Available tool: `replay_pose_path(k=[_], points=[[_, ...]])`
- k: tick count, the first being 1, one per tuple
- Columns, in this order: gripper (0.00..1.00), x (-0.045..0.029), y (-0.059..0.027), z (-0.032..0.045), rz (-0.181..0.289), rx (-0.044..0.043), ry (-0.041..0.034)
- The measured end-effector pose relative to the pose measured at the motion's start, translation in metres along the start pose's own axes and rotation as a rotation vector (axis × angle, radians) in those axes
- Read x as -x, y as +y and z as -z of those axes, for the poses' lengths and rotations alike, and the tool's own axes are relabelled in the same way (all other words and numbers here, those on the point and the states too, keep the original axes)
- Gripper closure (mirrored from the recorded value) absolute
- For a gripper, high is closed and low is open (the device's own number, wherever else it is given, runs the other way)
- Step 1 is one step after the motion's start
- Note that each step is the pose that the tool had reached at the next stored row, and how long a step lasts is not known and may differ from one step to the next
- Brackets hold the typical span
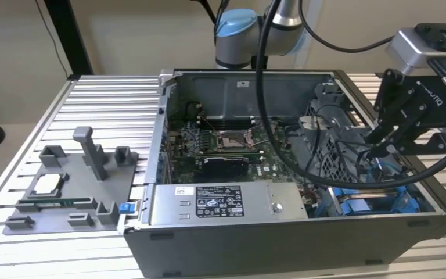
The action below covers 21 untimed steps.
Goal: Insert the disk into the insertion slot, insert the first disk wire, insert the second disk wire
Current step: 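Insert the first disk wire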
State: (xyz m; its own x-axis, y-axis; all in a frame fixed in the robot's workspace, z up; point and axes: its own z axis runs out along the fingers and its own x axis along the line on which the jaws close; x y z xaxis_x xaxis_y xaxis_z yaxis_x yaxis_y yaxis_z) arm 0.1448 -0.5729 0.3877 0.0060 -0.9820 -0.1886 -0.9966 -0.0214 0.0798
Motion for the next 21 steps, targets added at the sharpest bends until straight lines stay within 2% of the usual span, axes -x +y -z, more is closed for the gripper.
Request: replay_pose_path(k=[5, 9, 10, 12, 14, 21], points=[[0.00, -0.0036, -0.0015, 0.0009, 0.025, 0.0048, 0.0021], [0.00, -0.0069, -0.0015, 0.0012, 0.043, 0.0049, 0.0035], [0.00, -0.0070, -0.0016, 0.0008, 0.045, 0.0021, 0.0038], [0.00, -0.0073, -0.0018, -0.0006, 0.047, -0.0091, 0.0043], [0.00, -0.0075, -0.0019, -0.0014, 0.048, -0.0144, 0.0046], [0.00, -0.0075, -0.0005, -0.0018, 0.047, -0.0149, 0.0043]])
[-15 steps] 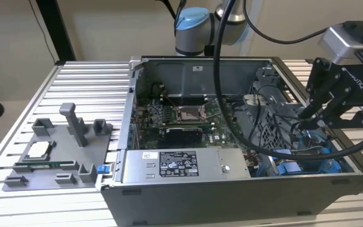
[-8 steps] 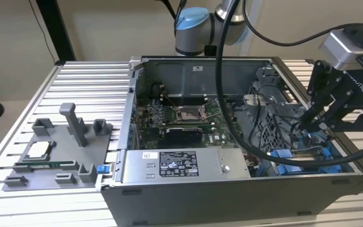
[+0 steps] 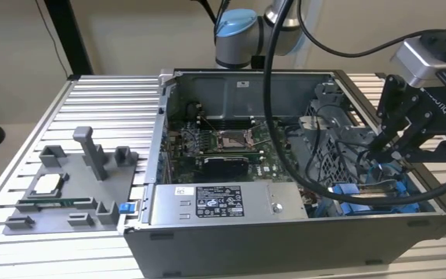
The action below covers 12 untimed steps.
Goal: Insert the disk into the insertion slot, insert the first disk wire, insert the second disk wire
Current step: 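Insert the first disk wire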
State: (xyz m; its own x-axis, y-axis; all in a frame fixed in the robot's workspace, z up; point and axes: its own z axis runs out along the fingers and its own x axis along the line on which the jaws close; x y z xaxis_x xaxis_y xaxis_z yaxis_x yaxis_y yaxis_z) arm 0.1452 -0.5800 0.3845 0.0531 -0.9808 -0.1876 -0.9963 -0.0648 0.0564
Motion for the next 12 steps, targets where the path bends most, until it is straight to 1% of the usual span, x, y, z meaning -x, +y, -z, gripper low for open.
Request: replay_pose_path(k=[3, 7, 8, 12], points=[[0.00, 0.0002, 0.0020, -0.0001, -0.003, -0.0005, 0.0000], [0.00, 0.0006, 0.0020, -0.0001, -0.003, -0.0006, 0.0001], [1.00, 0.0006, 0.0020, -0.0001, -0.003, -0.0006, 0.0001], [1.00, 0.0007, 0.0020, -0.0001, -0.004, -0.0007, 0.0002]])
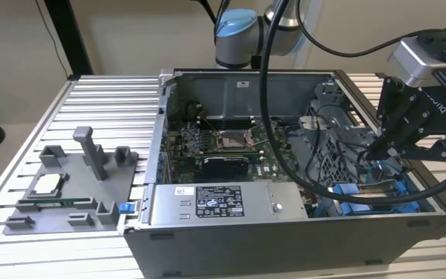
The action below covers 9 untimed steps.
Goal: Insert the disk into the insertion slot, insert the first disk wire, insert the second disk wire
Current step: 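Insert the first disk wire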
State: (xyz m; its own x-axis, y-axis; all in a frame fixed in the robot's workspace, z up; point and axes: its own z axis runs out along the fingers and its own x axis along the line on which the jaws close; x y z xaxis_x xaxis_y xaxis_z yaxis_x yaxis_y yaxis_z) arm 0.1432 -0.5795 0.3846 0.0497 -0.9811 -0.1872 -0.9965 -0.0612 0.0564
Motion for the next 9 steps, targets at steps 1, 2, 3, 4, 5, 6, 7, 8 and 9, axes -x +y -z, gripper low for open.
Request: replay_pose_path(k=[1, 2, 3, 4, 5, 6, 7, 8, 9], points=[[1.00, 0.0000, 0.0000, 0.0000, 0.000, 0.0000, 0.0000], [1.00, 0.0000, 0.0000, 0.0000, 0.000, 0.0000, 0.0001], [1.00, 0.0000, 0.0000, 0.0000, 0.000, 0.0000, 0.0002], [1.00, 0.0000, 0.0000, 0.0000, 0.000, 0.0000, 0.0001], [1.00, 0.0000, 0.0000, 0.0000, 0.000, 0.0000, 0.0001], [1.00, 0.0000, 0.0000, 0.0000, 0.000, 0.0001, 0.0002], [1.00, 0.0000, 0.0000, 0.0000, 0.000, 0.0000, 0.0001], [1.00, 0.0000, 0.0000, 0.0000, 0.000, 0.0001, 0.0002], [1.00, 0.0000, 0.0000, 0.0000, 0.000, 0.0000, 0.0002]])
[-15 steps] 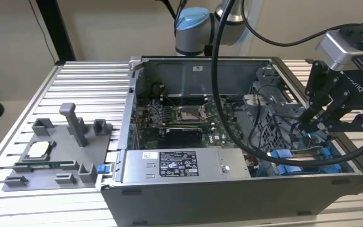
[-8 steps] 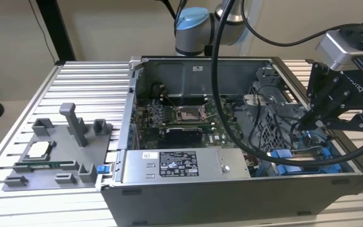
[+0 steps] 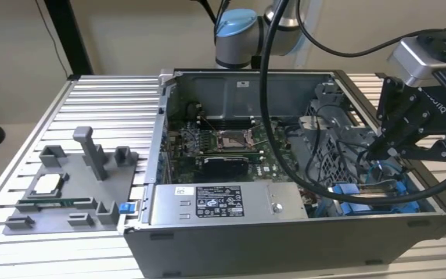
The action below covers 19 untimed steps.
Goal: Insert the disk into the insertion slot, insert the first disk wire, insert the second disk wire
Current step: 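Insert the first disk wire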
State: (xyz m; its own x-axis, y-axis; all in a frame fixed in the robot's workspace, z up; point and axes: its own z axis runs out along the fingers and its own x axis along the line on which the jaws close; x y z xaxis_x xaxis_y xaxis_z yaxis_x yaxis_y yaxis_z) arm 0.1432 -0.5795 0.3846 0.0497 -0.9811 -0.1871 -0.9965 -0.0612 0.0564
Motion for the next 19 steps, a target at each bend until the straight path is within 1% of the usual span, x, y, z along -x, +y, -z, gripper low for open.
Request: replay_pose_path(k=[5, 9, 18, 19], points=[[1.00, -0.0019, -0.0015, -0.0016, 0.000, 0.0000, 0.0001], [1.00, -0.0046, -0.0041, -0.0035, 0.000, 0.0002, 0.0037], [1.00, -0.0131, -0.0106, -0.0078, -0.001, 0.0004, 0.0076], [1.00, -0.0132, -0.0107, -0.0083, -0.001, 0.0004, 0.0106]])
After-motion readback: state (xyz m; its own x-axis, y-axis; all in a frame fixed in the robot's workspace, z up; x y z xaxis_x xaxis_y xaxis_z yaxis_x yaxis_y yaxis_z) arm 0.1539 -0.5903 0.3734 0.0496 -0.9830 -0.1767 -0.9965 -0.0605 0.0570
